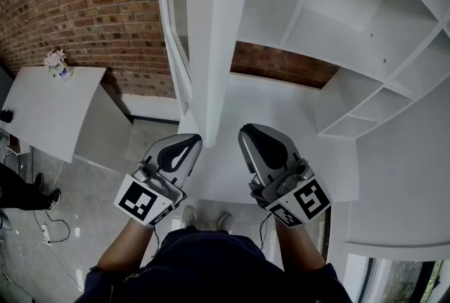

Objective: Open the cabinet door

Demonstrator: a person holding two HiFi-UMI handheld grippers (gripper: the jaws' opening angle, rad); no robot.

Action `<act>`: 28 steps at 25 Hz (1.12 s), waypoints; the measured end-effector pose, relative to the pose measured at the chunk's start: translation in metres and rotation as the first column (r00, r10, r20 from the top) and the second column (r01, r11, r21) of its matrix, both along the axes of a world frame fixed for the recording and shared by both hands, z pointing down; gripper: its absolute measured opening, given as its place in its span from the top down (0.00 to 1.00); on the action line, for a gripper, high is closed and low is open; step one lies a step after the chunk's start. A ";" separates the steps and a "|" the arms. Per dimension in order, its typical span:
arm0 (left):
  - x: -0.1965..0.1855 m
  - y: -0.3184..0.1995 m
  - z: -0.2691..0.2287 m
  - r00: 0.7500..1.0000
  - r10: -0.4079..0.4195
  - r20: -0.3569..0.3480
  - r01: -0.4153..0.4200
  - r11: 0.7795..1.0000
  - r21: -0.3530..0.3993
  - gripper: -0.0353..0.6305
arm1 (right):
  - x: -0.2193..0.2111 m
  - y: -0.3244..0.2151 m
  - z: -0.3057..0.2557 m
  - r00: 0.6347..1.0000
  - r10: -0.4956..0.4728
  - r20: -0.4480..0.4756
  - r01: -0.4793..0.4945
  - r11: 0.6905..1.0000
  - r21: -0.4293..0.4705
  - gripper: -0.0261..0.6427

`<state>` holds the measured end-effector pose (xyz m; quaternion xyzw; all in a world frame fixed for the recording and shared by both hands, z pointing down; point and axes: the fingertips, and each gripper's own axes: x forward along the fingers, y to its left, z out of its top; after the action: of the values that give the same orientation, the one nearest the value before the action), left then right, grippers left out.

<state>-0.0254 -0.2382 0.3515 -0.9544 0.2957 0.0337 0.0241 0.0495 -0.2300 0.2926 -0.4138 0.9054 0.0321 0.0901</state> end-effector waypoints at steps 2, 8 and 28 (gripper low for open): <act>0.000 -0.002 -0.001 1.000 -0.001 -0.006 0.001 1.000 -0.002 0.94 | 0.000 -0.001 0.000 1.000 0.003 -0.002 -0.003 1.000 -0.005 0.90; 0.002 -0.003 0.001 1.000 0.017 0.005 -0.017 1.000 -0.001 0.94 | -0.002 0.000 0.000 1.000 0.010 -0.013 -0.010 1.000 -0.010 0.90; 0.002 -0.007 -0.001 1.000 0.024 -0.003 -0.024 1.000 -0.002 0.94 | -0.005 -0.003 0.001 1.000 0.018 -0.023 -0.019 1.000 -0.018 0.91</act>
<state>-0.0234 -0.2454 0.3505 -0.9579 0.2842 0.0351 0.0221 0.0447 -0.2331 0.2938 -0.4224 0.9027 0.0292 0.0758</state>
